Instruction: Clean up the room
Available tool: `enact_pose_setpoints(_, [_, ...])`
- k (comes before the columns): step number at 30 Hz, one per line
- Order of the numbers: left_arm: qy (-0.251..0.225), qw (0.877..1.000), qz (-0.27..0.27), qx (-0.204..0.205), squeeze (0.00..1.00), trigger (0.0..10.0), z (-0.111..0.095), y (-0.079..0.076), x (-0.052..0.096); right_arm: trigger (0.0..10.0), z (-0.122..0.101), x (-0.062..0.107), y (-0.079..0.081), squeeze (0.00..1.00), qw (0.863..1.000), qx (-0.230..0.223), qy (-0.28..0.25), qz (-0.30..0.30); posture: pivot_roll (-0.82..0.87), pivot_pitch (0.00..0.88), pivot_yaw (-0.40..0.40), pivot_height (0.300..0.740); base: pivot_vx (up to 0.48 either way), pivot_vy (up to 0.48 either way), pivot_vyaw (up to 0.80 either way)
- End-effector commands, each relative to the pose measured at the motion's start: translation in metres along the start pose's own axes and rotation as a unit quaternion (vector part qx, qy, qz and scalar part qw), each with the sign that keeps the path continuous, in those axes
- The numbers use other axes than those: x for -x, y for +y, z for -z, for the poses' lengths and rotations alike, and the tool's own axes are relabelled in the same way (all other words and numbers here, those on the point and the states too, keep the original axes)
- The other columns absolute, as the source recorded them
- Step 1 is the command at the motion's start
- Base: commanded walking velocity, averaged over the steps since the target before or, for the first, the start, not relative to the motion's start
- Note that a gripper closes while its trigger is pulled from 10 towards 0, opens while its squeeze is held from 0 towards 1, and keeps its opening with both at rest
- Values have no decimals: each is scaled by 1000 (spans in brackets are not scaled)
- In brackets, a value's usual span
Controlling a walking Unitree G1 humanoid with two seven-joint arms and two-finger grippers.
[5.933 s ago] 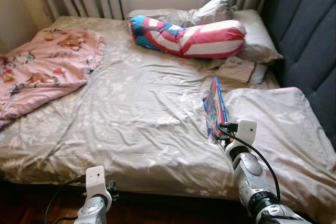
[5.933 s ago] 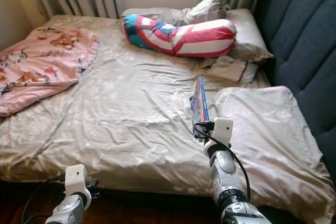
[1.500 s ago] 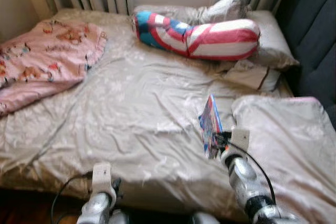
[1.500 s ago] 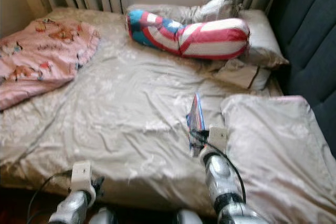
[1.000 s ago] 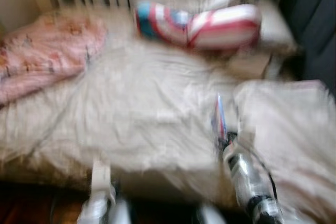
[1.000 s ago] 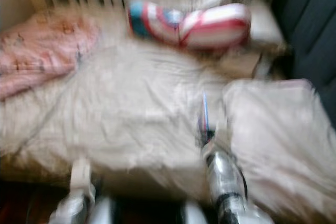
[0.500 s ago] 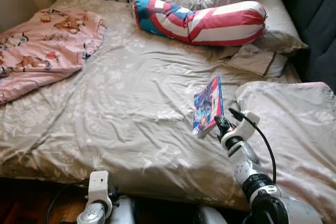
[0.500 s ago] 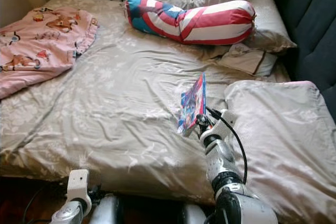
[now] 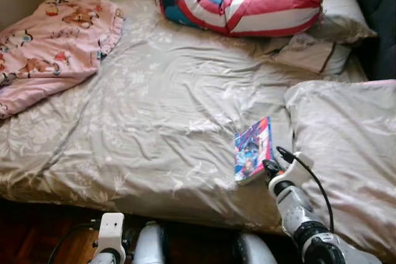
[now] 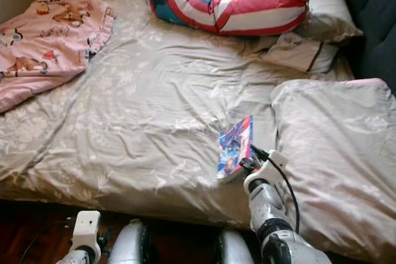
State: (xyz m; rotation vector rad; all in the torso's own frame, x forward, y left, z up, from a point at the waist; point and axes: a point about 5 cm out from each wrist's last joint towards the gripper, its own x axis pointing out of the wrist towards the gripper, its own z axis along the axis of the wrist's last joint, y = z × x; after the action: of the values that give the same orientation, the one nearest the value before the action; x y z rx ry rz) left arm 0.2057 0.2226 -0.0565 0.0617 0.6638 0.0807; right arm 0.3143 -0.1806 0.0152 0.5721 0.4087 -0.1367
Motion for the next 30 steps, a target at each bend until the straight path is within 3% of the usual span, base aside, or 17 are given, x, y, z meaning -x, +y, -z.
enact_pose_setpoints(1, [10, 1000, 2, -5, 0, 10000, 8, 1, 3, 10000, -1, 2, -7, 0, 1000, 4, -10, 14, -16, 223, 3, 650, 0, 0, 0])
enact_pose_setpoints(5, [11, 1000, 5, -8, 0, 10000, 8, 1, 4, 10000, -4, 4, -18, 0, 999, 11, -10, 39, -13, 225, 5, 650, 0, 0, 0])
enact_pose_setpoints(20, [12, 1000, 6, -11, 0, 10000, 9, 2, 4, 10000, -4, 5, -20, 0, 999, 26, -9, 47, -12, 229, 6, 650, 0, 0, 0])
enact_pose_setpoints(21, [13, 1000, 6, -11, 0, 10000, 9, 2, 4, 10000, -4, 5, -20, 533, 998, 26, -10, 47, -12, 229, 6, 650, 0, 0, 0])
enact_pose_setpoints(22, [14, 1000, 6, -11, 0, 10000, 9, 2, 4, 10000, -4, 5, -20, 757, 998, 27, -10, 47, -14, 231, 4, 650, 0, 0, 0])
enact_pose_setpoints(30, [16, 1000, 8, -12, 0, 10000, 10, 2, 4, 10000, -2, 5, -21, 745, 998, 31, -8, 53, -13, 232, 4, 650, 0, 0, 0])
